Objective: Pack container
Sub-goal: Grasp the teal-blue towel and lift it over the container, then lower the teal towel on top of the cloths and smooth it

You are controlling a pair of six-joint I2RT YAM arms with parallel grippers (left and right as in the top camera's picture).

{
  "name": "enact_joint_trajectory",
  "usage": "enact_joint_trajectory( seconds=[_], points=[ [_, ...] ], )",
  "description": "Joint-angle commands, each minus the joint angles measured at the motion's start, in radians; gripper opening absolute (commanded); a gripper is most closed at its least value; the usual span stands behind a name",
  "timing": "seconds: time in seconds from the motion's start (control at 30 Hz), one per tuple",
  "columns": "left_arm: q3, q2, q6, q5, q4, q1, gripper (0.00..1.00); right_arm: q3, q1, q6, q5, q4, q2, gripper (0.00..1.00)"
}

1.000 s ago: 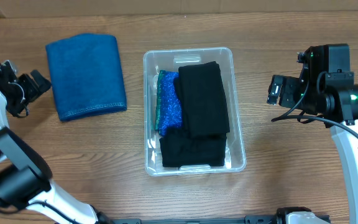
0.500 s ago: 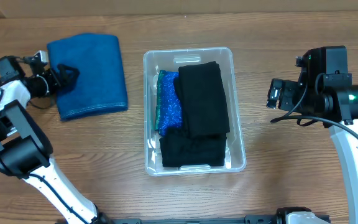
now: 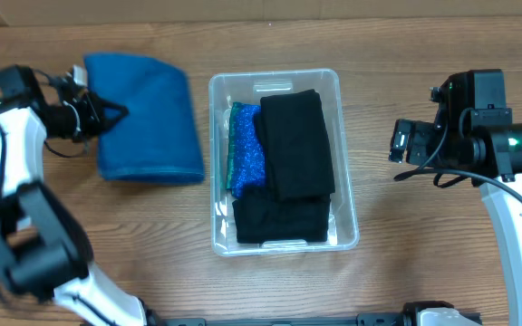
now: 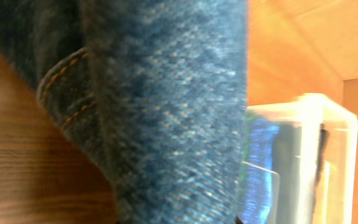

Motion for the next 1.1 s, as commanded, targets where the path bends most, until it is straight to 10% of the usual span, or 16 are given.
enact_joint_trajectory(
  seconds=[0.0,0.17,0.53,0.77,1.07],
  points=[
    [0.021,-0.371,-0.023,0.085,0.015,-0.012,0.04,-0.003,-0.002,0.005,0.005,0.002,-0.003,1.00],
    [0.021,-0.697,-0.177,0.059,0.051,-0.211,0.04,-0.003,-0.002,0.042,0.079,0.002,-0.003,1.00],
    [-0.037,-0.661,-0.893,-0.702,0.108,-0.934,0.04,-0.003,-0.002,0.068,0.145,-0.038,-0.003,1.00],
    [-0.090,-0.492,-0.931,-0.726,0.157,-1.022,0.04,-0.002,-0.048,0.145,0.242,-0.051,-0.003,1.00],
    [-0.092,-0.412,-0.555,-0.543,0.182,-1.022,0.04,-0.002,-0.125,0.143,0.168,-0.047,-0.003,1.00]
  ],
)
